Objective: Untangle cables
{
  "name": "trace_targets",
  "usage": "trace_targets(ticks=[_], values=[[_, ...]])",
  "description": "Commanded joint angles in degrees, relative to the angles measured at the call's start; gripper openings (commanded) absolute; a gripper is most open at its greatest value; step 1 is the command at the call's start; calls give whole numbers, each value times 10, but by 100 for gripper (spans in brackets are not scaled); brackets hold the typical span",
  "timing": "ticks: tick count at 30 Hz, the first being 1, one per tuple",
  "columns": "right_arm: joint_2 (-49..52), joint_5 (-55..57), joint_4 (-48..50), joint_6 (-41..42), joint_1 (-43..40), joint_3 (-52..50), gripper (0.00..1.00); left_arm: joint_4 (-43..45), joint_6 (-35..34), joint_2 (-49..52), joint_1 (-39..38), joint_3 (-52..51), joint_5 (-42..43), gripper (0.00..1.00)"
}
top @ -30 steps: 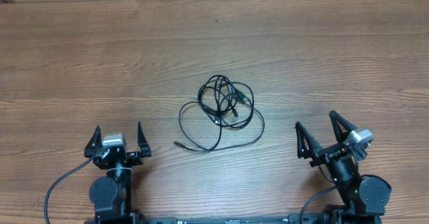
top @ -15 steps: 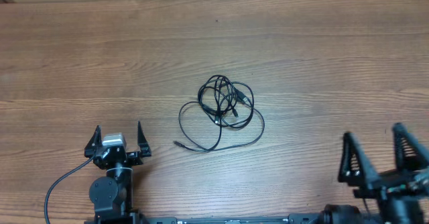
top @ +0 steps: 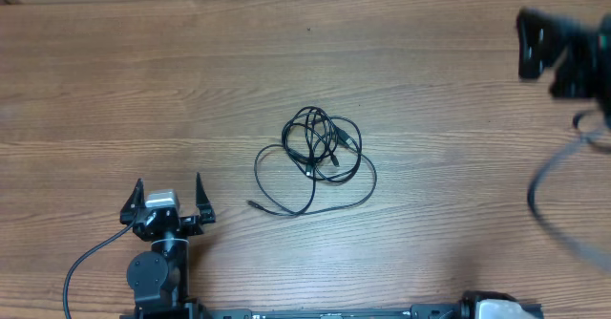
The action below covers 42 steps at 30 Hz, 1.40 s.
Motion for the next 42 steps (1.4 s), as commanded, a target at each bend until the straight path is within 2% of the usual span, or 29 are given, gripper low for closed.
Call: trace_targets(ticks=[1,11,19,30,35,39,42], values=[[93,48,-26,-14,-2,92,100,0,9,-5,2,-2,-1,99],[178,45,3,-18,-2,96,100,0,9,-5,2,-2,-1,100],[179,45,98,-18,-2,96,100,0,9,-5,2,-2,-1,100],[169,103,82,-12,-2,83,100,0,9,-5,2,-2,-1,99],[72,103,160,-29,-2,-60,100,0,9,-5,2,-2,-1,99],[-62,186,320,-48,-2,-281,100,0,9,-5,2,-2,-1,100],[-147,202,445,-31,-2,-430,100,0,9,-5,2,-2,-1,100]])
